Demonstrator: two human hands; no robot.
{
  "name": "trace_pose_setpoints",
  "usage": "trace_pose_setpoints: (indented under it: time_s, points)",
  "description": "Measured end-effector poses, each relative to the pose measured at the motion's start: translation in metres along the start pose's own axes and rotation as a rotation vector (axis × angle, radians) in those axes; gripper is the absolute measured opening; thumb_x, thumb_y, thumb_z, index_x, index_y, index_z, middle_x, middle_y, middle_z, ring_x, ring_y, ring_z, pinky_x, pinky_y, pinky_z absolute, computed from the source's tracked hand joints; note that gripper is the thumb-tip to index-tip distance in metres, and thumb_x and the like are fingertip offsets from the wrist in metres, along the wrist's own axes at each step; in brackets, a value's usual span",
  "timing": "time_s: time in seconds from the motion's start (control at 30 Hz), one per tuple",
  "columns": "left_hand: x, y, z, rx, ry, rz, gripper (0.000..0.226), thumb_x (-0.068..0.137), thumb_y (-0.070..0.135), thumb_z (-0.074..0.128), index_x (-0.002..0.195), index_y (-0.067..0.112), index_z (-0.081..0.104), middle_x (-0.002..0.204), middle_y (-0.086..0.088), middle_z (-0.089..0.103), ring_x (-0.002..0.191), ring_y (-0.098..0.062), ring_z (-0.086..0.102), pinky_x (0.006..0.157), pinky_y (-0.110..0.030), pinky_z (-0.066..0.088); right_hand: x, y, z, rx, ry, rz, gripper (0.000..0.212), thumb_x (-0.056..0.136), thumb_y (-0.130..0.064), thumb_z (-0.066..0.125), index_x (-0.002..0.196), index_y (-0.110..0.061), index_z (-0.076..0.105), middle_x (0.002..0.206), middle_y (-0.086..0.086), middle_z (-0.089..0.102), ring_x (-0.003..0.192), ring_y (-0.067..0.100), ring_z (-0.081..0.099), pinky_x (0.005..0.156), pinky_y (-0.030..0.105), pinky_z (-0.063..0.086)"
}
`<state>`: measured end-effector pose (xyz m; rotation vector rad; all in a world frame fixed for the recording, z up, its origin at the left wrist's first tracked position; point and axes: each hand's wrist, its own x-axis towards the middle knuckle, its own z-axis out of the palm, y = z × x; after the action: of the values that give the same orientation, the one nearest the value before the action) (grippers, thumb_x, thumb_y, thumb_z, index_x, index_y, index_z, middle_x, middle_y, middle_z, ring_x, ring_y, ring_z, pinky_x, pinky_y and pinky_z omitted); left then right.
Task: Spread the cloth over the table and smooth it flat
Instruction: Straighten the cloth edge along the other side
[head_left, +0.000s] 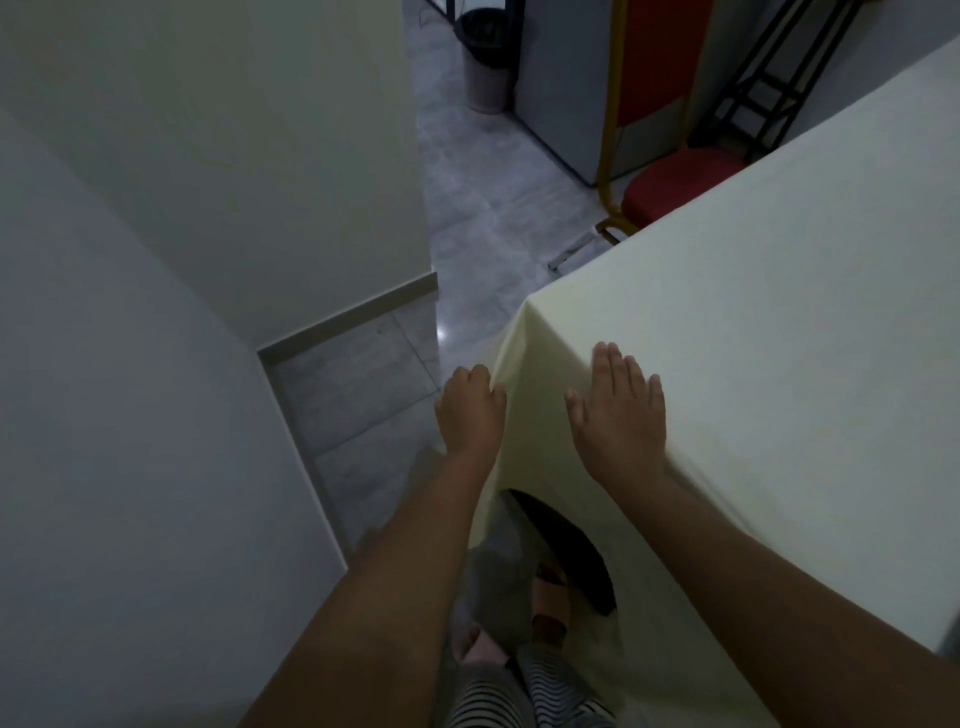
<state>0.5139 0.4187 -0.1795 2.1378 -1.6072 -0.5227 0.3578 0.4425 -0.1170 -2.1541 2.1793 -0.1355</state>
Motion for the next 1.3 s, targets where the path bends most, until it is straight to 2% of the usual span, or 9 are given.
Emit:
trace_pose_setpoints:
  time_s: [0.13,0.23,0.33,0.5,0.67,0.77,0.9,1.1,1.3]
  points:
    - [-0.016,-0.003,0.001,-0.161,-0.014,-0.004,0.007,0.086,0.007,0.048,0.093,0.006,0.045,0.099,-0.015,0.050,0.082,-0.033,0.053,0.065,-0.040,0.041,-0.001,-0.002,0.001,0.004,0.025,0.005,0.061,0.096,-0.037,0.044,0.146,-0.006,0.028,0.149,0.014,0.037,0.138,0.031,0.033,0.113,0.050,0.020]
    - [-0.029,-0.001,0.006,-0.219,-0.047,-0.105,0.024,0.086,0.002,0.045,0.109,0.009,0.045,0.104,-0.013,0.054,0.086,-0.033,0.058,0.065,-0.038,0.042,-0.001,-0.002,0.002,0.002,0.029,0.002,0.062,0.095,-0.037,0.045,0.146,-0.006,0.028,0.149,0.014,0.038,0.138,0.032,0.033,0.113,0.050,0.021]
    - [-0.033,0.005,0.010,-0.264,-0.157,-0.139,0.041,0.086,0.007,0.046,0.126,0.016,0.044,0.114,-0.012,0.053,0.095,-0.034,0.058,0.074,-0.036,0.045,-0.001,-0.002,0.003,0.006,0.037,0.008,0.062,0.095,-0.036,0.045,0.146,-0.007,0.028,0.149,0.014,0.038,0.138,0.032,0.034,0.113,0.050,0.022]
    - [-0.029,0.022,0.015,-0.154,-0.318,-0.024,0.039,0.089,0.021,0.046,0.127,0.014,0.044,0.119,-0.012,0.050,0.104,-0.031,0.054,0.084,-0.040,0.048,-0.002,0.000,0.003,0.046,0.012,0.019,0.059,0.098,-0.037,0.040,0.148,-0.009,0.026,0.152,0.011,0.034,0.140,0.029,0.029,0.114,0.047,0.018]
    - [0.004,0.053,0.001,-0.564,-0.236,-0.223,0.064,0.091,0.035,0.054,0.145,0.023,0.022,0.130,-0.009,0.054,0.110,-0.030,0.058,0.085,-0.036,0.048,0.008,0.008,-0.008,0.238,-0.067,0.038,0.050,0.100,-0.024,0.033,0.148,-0.013,0.029,0.155,0.005,0.029,0.144,0.022,0.022,0.118,0.040,0.013]
    - [0.024,0.073,-0.008,-0.415,-0.146,-0.187,0.056,0.094,0.026,0.045,0.147,0.025,0.028,0.119,-0.010,0.061,0.101,-0.029,0.059,0.075,-0.033,0.042,0.006,0.013,-0.014,0.279,-0.114,0.000,0.049,0.101,-0.020,0.032,0.149,-0.012,0.027,0.156,0.005,0.026,0.145,0.022,0.018,0.119,0.039,0.011]
    - [0.026,0.075,-0.007,-0.239,-0.004,-0.155,0.035,0.095,0.024,0.037,0.126,0.021,0.052,0.099,-0.007,0.066,0.090,-0.028,0.061,0.068,-0.031,0.039,0.004,0.013,-0.011,0.248,-0.123,0.002,0.054,0.101,-0.033,0.032,0.150,-0.012,0.024,0.156,0.005,0.025,0.145,0.022,0.017,0.118,0.039,0.011]
    - [0.015,0.046,0.018,0.042,-0.039,-0.026,0.024,0.097,0.015,0.038,0.110,0.010,0.058,0.095,-0.011,0.066,0.085,-0.029,0.063,0.063,-0.033,0.042,0.002,0.007,-0.010,0.206,-0.103,0.016,0.059,0.101,-0.041,0.028,0.150,-0.009,0.021,0.157,0.009,0.023,0.145,0.024,0.015,0.119,0.042,0.008]
    - [-0.026,0.002,0.065,0.062,-0.224,-0.175,0.047,0.101,0.014,0.032,0.148,0.015,0.027,0.119,-0.017,0.062,0.105,-0.035,0.060,0.084,-0.040,0.046,-0.011,-0.002,-0.001,0.036,-0.065,-0.012,0.065,0.100,-0.046,0.023,0.151,-0.009,0.009,0.160,0.009,0.009,0.147,0.023,0.005,0.118,0.041,-0.004]
